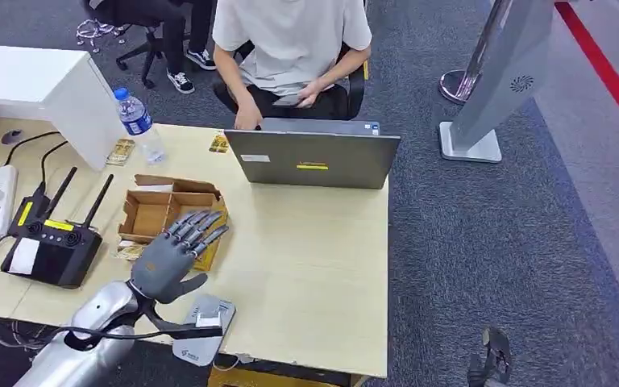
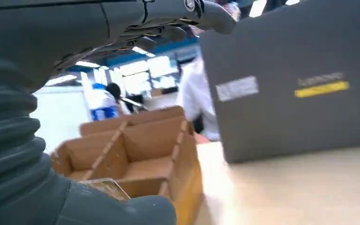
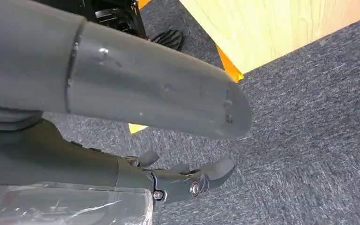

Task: Pass the card to the sensor for recognition and then transmit it.

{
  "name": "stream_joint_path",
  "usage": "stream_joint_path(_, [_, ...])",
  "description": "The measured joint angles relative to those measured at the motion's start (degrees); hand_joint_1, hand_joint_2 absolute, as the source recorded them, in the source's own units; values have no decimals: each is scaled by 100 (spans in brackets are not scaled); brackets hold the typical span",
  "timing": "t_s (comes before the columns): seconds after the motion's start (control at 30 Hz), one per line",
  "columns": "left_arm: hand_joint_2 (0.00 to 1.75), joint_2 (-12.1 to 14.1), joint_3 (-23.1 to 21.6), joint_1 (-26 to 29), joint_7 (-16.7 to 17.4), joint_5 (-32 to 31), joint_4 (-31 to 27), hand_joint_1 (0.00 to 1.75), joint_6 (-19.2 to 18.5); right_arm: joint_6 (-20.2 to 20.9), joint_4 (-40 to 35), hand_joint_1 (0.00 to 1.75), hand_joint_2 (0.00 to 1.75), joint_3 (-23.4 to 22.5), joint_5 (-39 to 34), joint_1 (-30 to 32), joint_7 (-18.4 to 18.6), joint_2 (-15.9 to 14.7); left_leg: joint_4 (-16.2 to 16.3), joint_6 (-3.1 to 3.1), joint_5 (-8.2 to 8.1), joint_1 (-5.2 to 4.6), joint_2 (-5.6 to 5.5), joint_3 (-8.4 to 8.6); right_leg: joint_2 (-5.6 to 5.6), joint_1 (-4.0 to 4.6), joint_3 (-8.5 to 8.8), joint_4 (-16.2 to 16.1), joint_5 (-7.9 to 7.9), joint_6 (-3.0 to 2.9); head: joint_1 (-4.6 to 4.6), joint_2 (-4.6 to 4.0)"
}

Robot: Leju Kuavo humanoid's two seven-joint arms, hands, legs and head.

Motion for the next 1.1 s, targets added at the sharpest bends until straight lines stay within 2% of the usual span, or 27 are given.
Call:
stream_joint_path(0.1, [175, -17, 164, 118, 161, -155, 0, 0, 142, 2, 0, 0, 0, -33, 4, 3, 0, -7, 0, 0, 0, 0, -1, 0, 0, 0, -1, 0, -1, 0, 0, 0])
stream_joint_path(0.5, [175, -42, 315, 233, 190, -210, 0, 0, 174, 2, 0, 0, 0, -41, 4, 3, -2, -22, 0, 0, 0, 0, -3, 0, -1, 0, 1, 0, 0, 0, 0, 0])
stream_joint_path(0.67, [175, -61, 378, 272, 546, -566, 0, 0, 413, 0, 0, 0, 0, -109, 15, 5, 28, -24, 0, 0, 0, 0, -3, 0, -1, 0, 0, 0, 0, 0, 0, 0])
stream_joint_path(0.93, [175, -70, 487, 309, 725, -662, 7, 0, 305, 4, 0, 0, 0, -177, 103, 11, 70, -33, 0, 0, 0, 0, -3, 0, -2, 0, 0, 0, -1, 0, 0, 0])
stream_joint_path(1.1, [175, -142, 616, 219, 1025, -822, 171, 0, 345, 2, 0, 0, 0, -212, 149, 10, 131, -33, 0, 1, 0, 0, -4, 0, -2, 0, 1, 0, 0, 0, 0, 0])
